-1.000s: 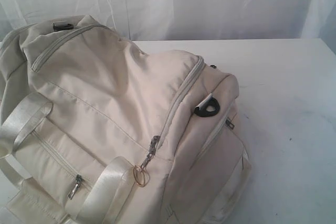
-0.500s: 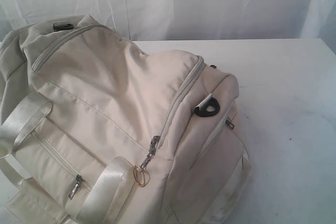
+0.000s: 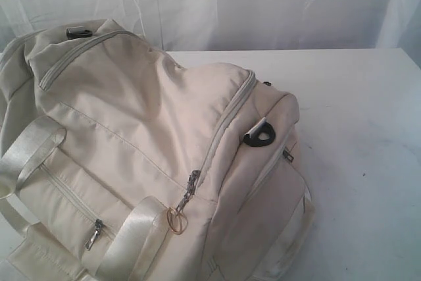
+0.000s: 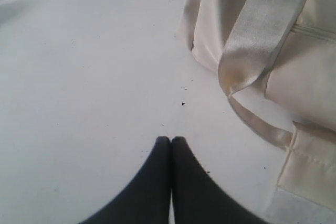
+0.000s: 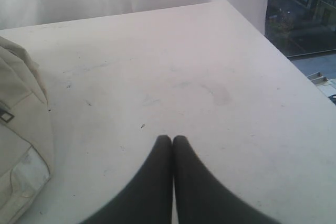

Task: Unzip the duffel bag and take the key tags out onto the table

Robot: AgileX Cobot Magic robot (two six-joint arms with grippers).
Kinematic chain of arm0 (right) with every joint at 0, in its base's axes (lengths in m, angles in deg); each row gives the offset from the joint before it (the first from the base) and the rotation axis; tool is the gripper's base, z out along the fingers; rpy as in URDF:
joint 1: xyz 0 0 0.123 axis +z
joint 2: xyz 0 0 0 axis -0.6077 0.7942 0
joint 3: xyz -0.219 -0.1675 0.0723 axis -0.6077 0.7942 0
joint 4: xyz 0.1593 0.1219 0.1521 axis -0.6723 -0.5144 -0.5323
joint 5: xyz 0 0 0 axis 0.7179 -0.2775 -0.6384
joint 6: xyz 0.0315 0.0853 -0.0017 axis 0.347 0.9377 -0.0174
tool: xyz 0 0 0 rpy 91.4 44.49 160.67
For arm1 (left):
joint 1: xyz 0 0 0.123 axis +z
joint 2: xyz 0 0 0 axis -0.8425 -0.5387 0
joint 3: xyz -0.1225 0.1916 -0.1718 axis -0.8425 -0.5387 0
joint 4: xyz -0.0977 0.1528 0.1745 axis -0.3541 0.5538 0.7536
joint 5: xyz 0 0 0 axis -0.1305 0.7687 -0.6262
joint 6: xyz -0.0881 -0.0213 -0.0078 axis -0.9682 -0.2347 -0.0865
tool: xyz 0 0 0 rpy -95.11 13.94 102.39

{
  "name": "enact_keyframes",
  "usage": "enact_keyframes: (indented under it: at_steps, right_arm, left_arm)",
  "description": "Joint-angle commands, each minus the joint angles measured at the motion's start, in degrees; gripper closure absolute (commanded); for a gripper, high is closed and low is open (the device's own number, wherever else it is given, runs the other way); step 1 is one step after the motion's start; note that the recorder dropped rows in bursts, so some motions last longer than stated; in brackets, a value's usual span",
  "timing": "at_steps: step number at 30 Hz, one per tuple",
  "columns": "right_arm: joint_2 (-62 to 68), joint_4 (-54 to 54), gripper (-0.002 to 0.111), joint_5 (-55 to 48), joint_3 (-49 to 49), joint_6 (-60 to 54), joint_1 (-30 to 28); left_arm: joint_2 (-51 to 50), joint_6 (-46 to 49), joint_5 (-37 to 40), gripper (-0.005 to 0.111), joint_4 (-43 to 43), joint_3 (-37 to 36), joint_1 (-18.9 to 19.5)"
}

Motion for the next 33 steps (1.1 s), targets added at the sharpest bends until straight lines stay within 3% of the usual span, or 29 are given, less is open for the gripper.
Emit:
enact_keyframes:
  at_steps: [1,3,6,9,10,14,17,19,23,28,33]
  right_arm:
    - [-0.35,0.15,0.108,1.65,0.24,0.09,0.33]
    - [-0.35,-0.92,0.108,7.55,0.24,1.17,0.33]
    - [-0.35,-12.19,0.108,24.91,0.24,14.97,0.33]
    - [-0.35,-12.63,0.108,37.49,0.24,17.46,0.33]
    - [-0.35,-12.63,0.108,36.6,0.24,17.46,0.33]
    - [-0.35,-6.33,0.108,15.75,-7.76,16.32,0.45]
    - [1.79,-8.36,0.108,2.74,-16.04,-0.94,2.19]
    - [6.36,-13.22,0.108,-6.18,-20.53,-18.11,3.48]
    - [17.51,-31.18,0.108,-20.37,-27.75,-40.23,5.36]
    - [29.04,-62.57,0.108,-22.62,-31.55,-54.9,6.05]
    - [34.5,-74.61,0.108,-22.62,-33.47,-64.3,6.05]
  left_arm:
    - [0.22,0.04,-0.09,0.107,2.27,-0.12,-0.33]
    - [0.22,0.04,-0.3,0.107,2.27,-0.12,-0.33]
    - [0.22,-0.4,-3.07,0.107,2.01,-0.12,-0.33]
    - [0.22,-0.4,-8.81,0.107,2.01,-0.12,-0.33]
    - [0.22,-0.29,-10.65,0.107,2.01,-0.12,-0.33]
    - [0.22,-0.43,-22.45,0.107,2.01,-0.12,-0.33]
    - [0.22,-12.1,-38.33,0.107,2.01,-0.12,-0.43]
    - [0.22,-18.99,-42.59,0.107,1.15,-0.12,-0.43]
    - [0.22,-29.19,-33.03,0.107,1.25,2.18,-0.43]
    - [-4.89,-27.62,-30.41,0.107,3.79,8.64,-0.43]
    - [-14.77,-18.19,-30.29,0.107,4.17,18.98,-0.43]
